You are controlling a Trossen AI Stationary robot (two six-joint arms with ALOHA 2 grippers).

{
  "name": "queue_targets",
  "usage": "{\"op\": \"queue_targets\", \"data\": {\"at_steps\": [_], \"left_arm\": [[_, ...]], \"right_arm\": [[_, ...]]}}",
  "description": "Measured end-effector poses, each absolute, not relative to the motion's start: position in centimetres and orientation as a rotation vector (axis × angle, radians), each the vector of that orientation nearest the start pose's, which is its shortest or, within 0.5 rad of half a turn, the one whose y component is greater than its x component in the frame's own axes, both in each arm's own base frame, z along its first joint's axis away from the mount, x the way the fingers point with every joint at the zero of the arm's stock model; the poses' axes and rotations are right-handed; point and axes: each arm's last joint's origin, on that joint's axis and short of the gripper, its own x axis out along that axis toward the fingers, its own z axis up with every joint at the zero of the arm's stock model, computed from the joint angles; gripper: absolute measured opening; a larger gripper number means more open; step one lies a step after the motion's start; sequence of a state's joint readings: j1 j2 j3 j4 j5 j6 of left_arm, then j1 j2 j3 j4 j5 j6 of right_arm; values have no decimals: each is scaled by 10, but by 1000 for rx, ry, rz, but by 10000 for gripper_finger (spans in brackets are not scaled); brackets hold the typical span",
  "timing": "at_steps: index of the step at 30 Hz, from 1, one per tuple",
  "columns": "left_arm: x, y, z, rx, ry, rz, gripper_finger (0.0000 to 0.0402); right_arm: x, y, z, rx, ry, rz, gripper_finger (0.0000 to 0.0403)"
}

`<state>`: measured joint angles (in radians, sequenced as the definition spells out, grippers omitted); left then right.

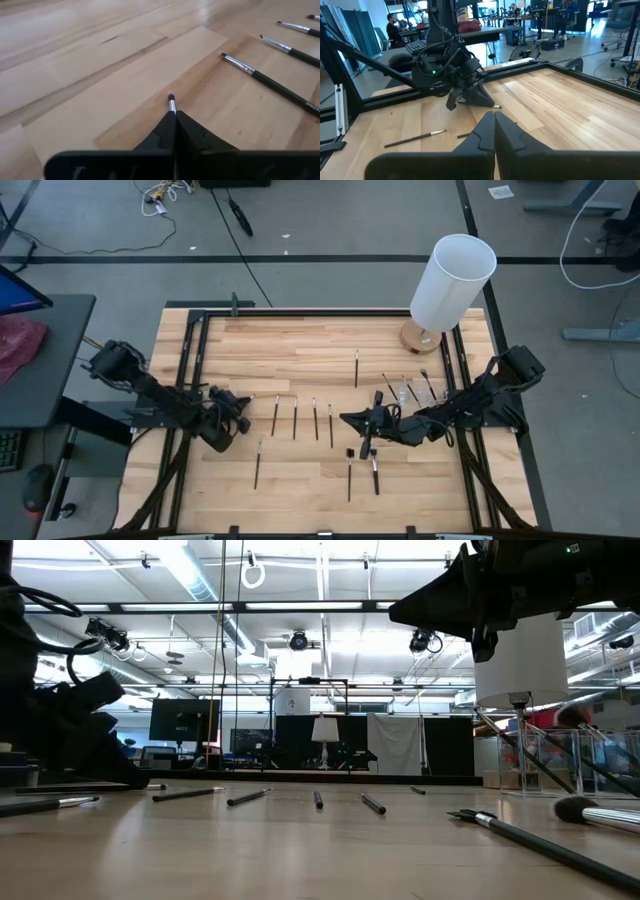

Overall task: Put items in baskets/containers
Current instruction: Put the black eyeshadow brush into the transparent organizer

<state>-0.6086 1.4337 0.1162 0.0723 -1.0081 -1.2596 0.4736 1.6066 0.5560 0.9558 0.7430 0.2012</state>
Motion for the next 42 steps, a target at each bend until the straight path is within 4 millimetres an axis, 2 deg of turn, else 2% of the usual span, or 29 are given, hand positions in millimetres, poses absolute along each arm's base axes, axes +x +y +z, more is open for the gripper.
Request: {"op": "queue_targets", "data": {"at_steps": [4,12,17,26,36,42], "left_arm": [[121,-55,64,-257,510,745,35],[121,-56,63,-269,555,721,110],[122,-59,66,-257,574,700,132],[123,-63,85,-211,734,703,125],[108,-55,70,-222,648,690,118],[95,-54,63,-185,619,635,76]], "right_arm": [[269,116,176,147,50,-276,2],[269,116,176,164,48,-277,2],[269,116,176,169,47,-277,2],[269,116,176,171,47,-277,2],[269,116,176,171,47,-277,2],[269,116,176,171,48,-277,2]]}}
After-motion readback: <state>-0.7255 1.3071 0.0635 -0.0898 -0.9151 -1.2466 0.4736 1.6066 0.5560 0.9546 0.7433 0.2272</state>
